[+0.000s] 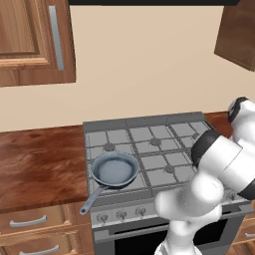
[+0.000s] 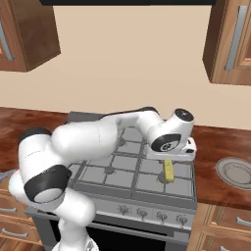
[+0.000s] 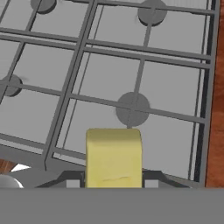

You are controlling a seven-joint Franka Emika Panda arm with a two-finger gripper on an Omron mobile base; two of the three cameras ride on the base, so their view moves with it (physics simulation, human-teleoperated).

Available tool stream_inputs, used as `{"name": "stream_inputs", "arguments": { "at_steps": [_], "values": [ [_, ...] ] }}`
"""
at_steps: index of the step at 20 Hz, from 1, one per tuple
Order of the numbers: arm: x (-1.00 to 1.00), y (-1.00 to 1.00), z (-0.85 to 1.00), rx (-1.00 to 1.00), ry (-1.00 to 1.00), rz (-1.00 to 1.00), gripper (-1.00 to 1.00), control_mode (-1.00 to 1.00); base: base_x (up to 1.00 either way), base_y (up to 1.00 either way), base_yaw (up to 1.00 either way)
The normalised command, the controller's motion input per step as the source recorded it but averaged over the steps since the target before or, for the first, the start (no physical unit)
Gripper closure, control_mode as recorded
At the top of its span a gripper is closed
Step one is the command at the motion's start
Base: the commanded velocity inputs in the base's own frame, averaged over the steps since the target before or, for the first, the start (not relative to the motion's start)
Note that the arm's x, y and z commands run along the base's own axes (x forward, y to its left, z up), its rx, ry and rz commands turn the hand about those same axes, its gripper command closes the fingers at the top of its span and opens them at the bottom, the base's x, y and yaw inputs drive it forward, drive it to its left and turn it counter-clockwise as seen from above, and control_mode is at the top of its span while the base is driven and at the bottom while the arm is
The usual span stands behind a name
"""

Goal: Pick up the butter stick and place it in the pan. Then turn on the burner for the pan.

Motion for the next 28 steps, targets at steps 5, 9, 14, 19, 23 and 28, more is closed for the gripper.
{"name": "stream_inputs", "arguments": {
  "at_steps": [5, 9, 14, 19, 23, 28],
  "values": [
    [0.00, 0.61, 0.12, 0.00, 0.04, 0.00, 1.00, -1.00, 0.00, 0.00, 0.00],
    [0.00, 0.67, 0.15, 0.00, 0.04, 0.00, 1.00, -1.00, 0.00, 0.00, 0.00],
    [0.02, 0.71, 0.16, 0.00, 0.06, 0.00, 1.00, -1.00, 0.00, 0.00, 0.00],
    [0.03, 0.75, 0.08, 0.00, 0.08, 0.00, 1.00, -1.00, 0.00, 0.00, 0.00],
    [0.11, 0.76, 0.07, 0.00, 0.10, 0.00, 1.00, -1.00, 0.00, 0.00, 0.00],
    [0.16, 0.79, 0.10, 0.00, 0.14, 0.00, 1.00, -1.00, 0.00, 0.00, 0.00]
  ]
}}
